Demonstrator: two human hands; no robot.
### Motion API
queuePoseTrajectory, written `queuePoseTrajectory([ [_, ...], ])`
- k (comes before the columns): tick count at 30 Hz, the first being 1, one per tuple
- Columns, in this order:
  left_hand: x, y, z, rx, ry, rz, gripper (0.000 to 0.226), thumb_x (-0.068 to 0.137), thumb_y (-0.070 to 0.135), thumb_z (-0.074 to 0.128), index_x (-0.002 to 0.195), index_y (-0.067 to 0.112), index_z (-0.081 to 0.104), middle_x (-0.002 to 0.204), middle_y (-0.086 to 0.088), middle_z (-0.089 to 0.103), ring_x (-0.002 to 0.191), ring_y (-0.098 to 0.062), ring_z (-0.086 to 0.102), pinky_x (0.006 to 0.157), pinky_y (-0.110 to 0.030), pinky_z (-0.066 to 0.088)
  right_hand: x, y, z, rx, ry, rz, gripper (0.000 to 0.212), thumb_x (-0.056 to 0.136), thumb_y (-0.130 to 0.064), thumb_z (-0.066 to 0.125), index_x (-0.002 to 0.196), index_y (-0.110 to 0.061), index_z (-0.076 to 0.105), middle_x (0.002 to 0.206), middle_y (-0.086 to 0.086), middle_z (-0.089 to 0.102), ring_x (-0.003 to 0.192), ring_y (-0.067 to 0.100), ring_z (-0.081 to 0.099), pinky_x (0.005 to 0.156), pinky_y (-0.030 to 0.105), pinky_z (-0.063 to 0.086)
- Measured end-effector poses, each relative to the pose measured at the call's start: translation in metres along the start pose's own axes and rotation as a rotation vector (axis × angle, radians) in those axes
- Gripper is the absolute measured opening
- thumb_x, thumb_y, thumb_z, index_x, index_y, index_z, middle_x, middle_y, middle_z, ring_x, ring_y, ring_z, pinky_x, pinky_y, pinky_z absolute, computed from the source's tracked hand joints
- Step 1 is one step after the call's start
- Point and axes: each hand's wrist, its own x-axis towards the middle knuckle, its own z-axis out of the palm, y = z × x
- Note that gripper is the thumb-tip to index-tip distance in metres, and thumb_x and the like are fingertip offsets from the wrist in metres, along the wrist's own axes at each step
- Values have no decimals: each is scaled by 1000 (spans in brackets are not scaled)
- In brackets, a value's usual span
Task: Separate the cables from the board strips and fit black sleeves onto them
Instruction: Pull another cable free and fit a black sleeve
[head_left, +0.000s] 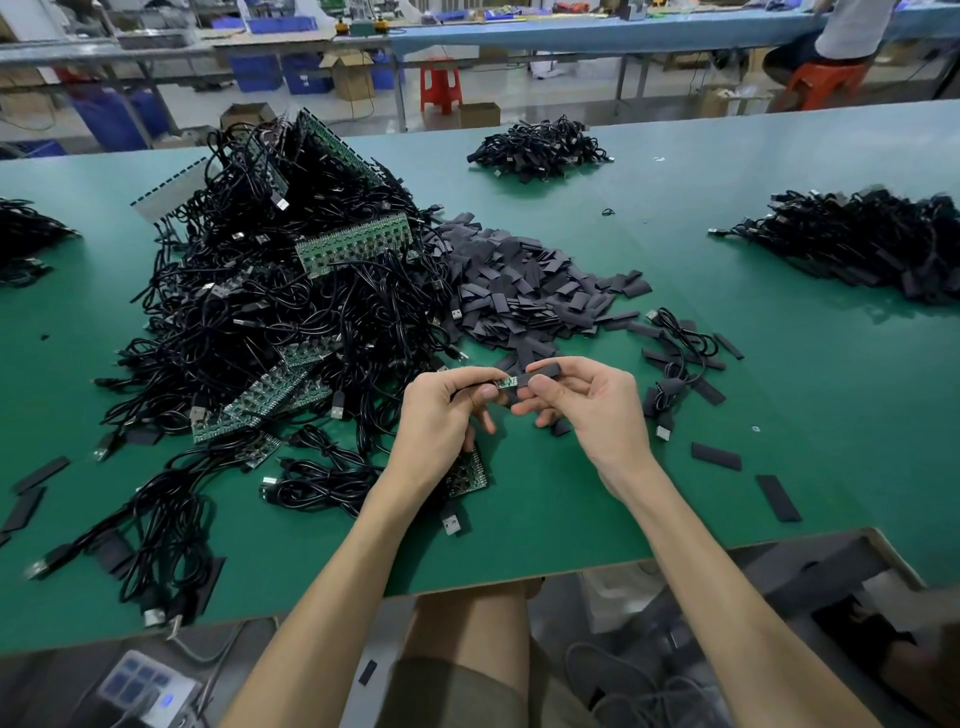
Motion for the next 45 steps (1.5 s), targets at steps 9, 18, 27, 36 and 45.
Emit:
queuePoseTrajectory([
  [9, -2, 2, -1, 20, -57, 20, 18, 97, 8, 67, 108, 15, 78, 61, 1, 70, 38, -7, 51, 40, -19, 39, -1, -1, 2, -11, -7, -15, 8, 92, -4, 73, 100, -7, 73, 85, 13, 79, 75, 30, 78, 58, 24, 55],
  [18, -5, 8, -1, -32, -19, -13, 4, 90, 11, 75, 94, 10, 77, 65, 1, 71, 41, -8, 57, 37, -20, 39, -2, -5, 2, 26, -47, -2, 11, 92, 0, 71, 103, -2, 72, 85, 14, 79, 72, 26, 77, 58, 23, 54],
  [27, -6, 10, -1, -22, -55, 47, 6, 92, 20, 75, 96, 20, 79, 70, -2, 73, 53, -18, 65, 38, -26, 42, -3, -4, 4, 6, -46, 8, 2, 93, -8, 74, 96, -8, 74, 81, 14, 78, 71, 29, 77, 56, 24, 55],
  [36, -5, 10, 1, -8, -16, 135, 14, 88, 21, 80, 96, 20, 68, 83, 1, 73, 65, -21, 72, 44, -21, 45, -2, -4, 2, 47, -11, 13, 8, 93, -9, 75, 99, -4, 74, 85, 17, 78, 75, 31, 78, 62, 27, 58],
  [45, -6, 10, 0, -56, 28, 105, 11, 85, 18, 82, 82, 15, 72, 69, 0, 71, 56, -14, 64, 52, -14, 44, -1, -5, 3, 68, -55, 54, 4, 94, -6, 72, 98, -5, 73, 83, 15, 78, 74, 27, 78, 59, 23, 56],
])
